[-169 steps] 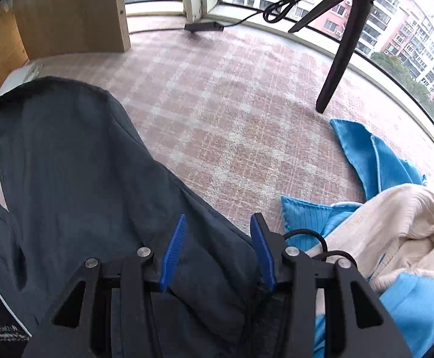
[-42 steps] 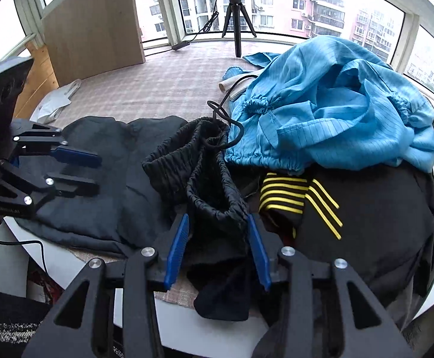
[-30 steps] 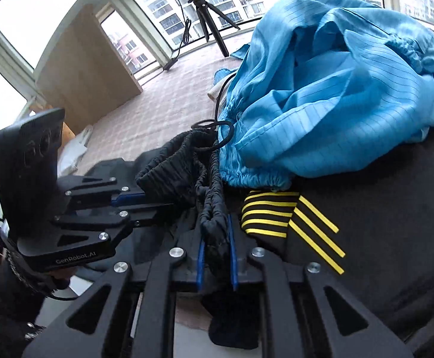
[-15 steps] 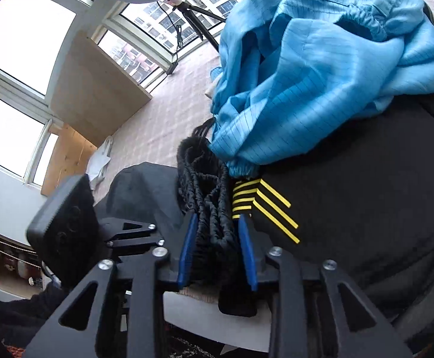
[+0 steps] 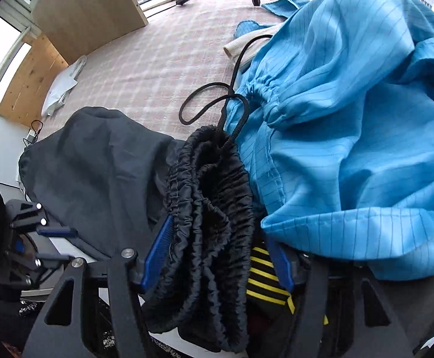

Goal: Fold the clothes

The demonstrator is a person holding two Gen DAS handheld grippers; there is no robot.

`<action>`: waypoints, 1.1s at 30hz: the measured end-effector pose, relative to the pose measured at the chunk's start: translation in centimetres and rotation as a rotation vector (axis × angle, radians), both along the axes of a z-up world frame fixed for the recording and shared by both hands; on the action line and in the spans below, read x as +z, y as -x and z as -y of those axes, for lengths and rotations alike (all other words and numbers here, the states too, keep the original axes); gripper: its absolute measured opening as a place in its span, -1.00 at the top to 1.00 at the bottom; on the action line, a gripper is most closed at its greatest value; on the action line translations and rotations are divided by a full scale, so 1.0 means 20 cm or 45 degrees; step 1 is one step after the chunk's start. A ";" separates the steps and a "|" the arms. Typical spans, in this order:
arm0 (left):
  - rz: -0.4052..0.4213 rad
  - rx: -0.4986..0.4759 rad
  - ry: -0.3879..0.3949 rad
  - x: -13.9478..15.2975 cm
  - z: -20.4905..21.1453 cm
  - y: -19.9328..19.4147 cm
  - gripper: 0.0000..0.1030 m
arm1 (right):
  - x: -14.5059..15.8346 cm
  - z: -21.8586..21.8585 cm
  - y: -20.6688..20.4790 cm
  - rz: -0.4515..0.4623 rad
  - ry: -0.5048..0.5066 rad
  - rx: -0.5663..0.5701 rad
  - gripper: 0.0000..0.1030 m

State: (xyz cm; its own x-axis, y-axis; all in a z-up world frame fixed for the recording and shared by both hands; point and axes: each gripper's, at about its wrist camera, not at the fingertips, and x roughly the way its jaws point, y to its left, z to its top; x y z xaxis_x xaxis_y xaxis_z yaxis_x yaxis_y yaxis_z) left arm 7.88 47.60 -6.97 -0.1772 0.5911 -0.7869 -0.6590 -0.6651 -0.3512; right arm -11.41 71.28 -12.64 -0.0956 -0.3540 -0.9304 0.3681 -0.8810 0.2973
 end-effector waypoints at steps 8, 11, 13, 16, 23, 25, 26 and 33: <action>0.021 0.327 0.172 -0.10 0.55 0.17 0.52 | -0.01 -0.01 -0.01 0.034 0.139 -0.038 0.53; 0.003 0.370 0.201 -0.12 0.66 0.21 0.52 | 0.08 -0.07 -0.10 -0.010 0.310 -0.146 0.59; -0.008 0.398 0.216 -0.12 0.73 0.23 0.52 | 0.17 -0.18 -0.17 -0.072 0.492 -0.294 0.60; 0.016 0.423 0.223 -0.15 0.78 0.27 0.50 | 0.29 -0.42 -0.29 -0.199 0.751 -0.529 0.62; 0.082 0.272 0.221 -0.25 0.61 0.36 0.50 | 0.28 -0.73 -0.32 -0.328 0.497 -0.718 0.62; 0.079 0.243 0.216 -0.23 0.58 0.40 0.50 | 0.26 -0.74 -0.31 -0.306 0.439 -0.696 0.62; 0.058 0.236 0.215 -0.20 0.57 0.43 0.50 | 0.27 -0.74 -0.30 -0.318 0.406 -0.676 0.62; 0.004 0.189 0.276 -0.13 0.61 0.68 0.35 | 0.45 -0.72 -0.28 -0.364 0.037 -0.659 0.26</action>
